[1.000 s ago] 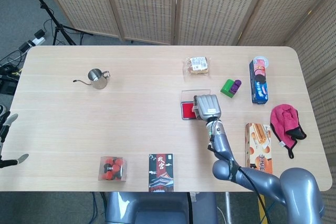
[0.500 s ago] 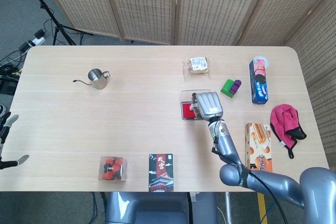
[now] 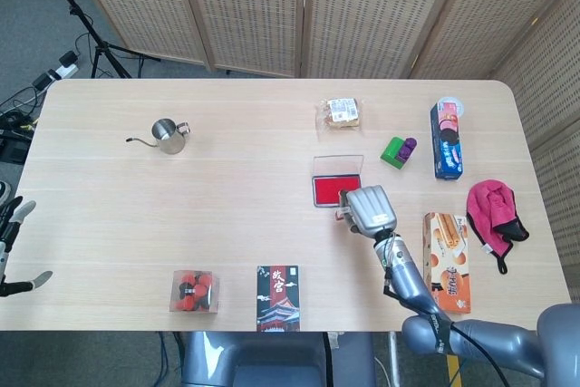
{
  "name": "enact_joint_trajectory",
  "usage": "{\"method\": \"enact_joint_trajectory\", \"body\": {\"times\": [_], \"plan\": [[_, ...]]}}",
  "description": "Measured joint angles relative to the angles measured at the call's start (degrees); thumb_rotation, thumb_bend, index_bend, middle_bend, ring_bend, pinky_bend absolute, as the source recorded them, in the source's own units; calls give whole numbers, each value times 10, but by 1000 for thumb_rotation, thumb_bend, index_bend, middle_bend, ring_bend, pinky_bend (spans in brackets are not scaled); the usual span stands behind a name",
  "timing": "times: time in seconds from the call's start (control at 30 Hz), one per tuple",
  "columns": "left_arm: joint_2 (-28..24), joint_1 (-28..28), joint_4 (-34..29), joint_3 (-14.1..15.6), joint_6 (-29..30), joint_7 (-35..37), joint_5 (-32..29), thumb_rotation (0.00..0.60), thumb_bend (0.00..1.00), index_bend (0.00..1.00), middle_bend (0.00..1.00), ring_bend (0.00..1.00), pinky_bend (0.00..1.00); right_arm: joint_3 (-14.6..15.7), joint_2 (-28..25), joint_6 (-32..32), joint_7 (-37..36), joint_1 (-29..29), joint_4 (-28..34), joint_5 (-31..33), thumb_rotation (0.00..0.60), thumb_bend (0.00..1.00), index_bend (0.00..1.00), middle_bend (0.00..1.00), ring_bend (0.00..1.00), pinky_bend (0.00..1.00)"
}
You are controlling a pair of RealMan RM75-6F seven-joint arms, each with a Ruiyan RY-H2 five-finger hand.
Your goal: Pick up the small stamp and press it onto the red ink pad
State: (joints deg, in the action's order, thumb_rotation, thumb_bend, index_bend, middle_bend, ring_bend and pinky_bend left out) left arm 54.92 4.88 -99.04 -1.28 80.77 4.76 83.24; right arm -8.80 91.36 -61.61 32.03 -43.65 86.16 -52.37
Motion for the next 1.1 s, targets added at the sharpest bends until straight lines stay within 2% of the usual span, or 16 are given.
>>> {"method": "enact_joint_trajectory", "body": {"times": [0.63, 0.7, 0.83, 0.97, 1.1], "plan": [[1, 2, -3, 2, -4, -5, 2, 600, 0, 0, 0, 0, 0, 19, 27, 21, -55, 22, -62, -48, 600, 612, 512, 985, 1000, 1000], [2, 2, -4, 2, -5, -6, 2, 600, 0, 0, 0, 0, 0, 20, 29, 23, -60, 24, -70, -53, 600, 567, 512, 985, 1000, 1000], [2, 3, -4, 2, -6, -7, 0, 600, 0, 0, 0, 0, 0, 20, 33, 30, -67, 28, -81, -60, 600, 365, 501, 985, 1000, 1000], [3, 4, -5, 2, -7, -8, 0, 600, 0, 0, 0, 0, 0, 23, 33, 35, -73, 32, -87, -69, 600, 312, 444, 985, 1000, 1000], [3, 4, -5, 2, -7, -9, 0, 600, 0, 0, 0, 0, 0, 23, 33, 38, -76, 34, -88, -73, 600, 311, 422, 985, 1000, 1000]]}}
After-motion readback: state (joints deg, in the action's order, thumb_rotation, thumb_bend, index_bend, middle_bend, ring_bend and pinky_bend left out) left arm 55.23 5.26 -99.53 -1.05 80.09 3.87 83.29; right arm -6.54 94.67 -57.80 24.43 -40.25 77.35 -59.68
